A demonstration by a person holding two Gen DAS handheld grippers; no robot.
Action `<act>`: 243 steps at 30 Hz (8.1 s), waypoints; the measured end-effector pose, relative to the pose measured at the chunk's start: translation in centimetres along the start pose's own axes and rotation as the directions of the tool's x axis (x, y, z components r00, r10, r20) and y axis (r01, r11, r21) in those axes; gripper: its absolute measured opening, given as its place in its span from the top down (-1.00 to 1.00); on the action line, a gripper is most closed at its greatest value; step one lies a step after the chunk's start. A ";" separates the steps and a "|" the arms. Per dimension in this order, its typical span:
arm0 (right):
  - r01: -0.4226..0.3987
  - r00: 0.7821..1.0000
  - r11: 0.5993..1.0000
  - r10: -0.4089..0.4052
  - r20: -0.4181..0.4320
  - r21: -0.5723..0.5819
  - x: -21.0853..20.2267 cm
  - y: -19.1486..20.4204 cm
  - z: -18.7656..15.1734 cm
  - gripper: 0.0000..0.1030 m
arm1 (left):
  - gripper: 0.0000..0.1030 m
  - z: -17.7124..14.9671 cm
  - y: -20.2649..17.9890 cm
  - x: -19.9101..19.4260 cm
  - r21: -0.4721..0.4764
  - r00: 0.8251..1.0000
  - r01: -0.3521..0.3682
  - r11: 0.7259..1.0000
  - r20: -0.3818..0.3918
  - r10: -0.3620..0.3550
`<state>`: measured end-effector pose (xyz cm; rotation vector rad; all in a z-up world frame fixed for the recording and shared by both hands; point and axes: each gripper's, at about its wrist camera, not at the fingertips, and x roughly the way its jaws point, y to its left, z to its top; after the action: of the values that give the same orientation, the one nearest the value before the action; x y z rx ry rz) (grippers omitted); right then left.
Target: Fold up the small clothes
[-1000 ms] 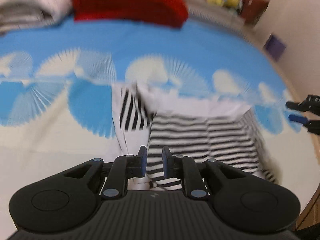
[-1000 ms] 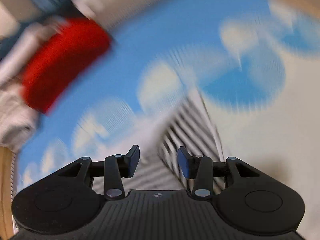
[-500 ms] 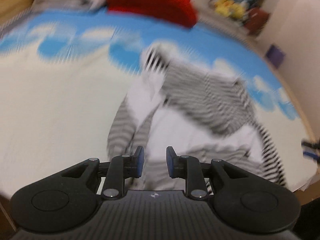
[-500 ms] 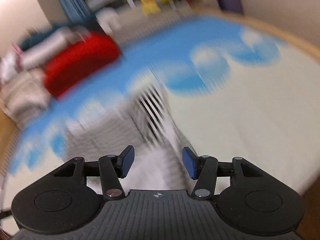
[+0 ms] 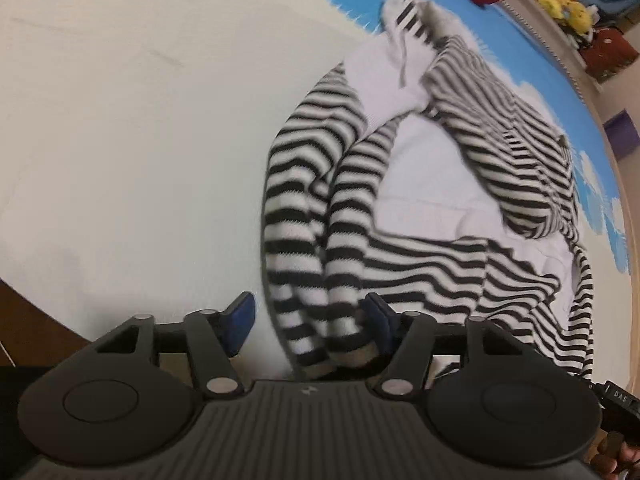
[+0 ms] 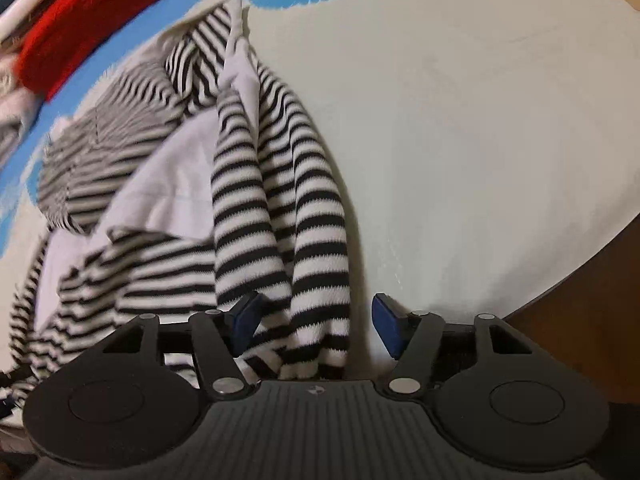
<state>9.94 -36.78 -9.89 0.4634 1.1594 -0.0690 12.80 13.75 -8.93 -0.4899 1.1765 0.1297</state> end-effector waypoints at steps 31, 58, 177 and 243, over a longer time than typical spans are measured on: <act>0.018 1.000 1.000 -0.018 0.025 -0.012 -0.1 1.3 -1.3 0.25 | 0.44 -0.6 0.3 -0.8 0.061 1.000 0.020 0.998 0.010 -0.021; 0.040 0.998 0.993 -0.036 0.043 -0.107 -0.1 2.0 -1.7 0.65 | 0.69 -1.4 -1.2 -0.1 0.181 0.999 -0.030 0.983 0.021 0.026; 0.067 0.925 0.913 0.094 0.367 -0.403 5.0 13.4 18.0 0.95 | 0.96 19.6 -11.8 3.5 0.353 0.953 0.021 0.935 0.277 -0.126; -0.029 0.969 0.982 0.074 0.238 -0.185 2.3 4.9 14.9 0.13 | -0.07 17.9 -2.5 0.2 0.285 0.965 0.099 0.954 0.207 -0.162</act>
<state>25.20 -37.63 -5.67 0.3146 0.9018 0.0241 29.00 19.20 -3.07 -0.2991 0.9153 -0.0891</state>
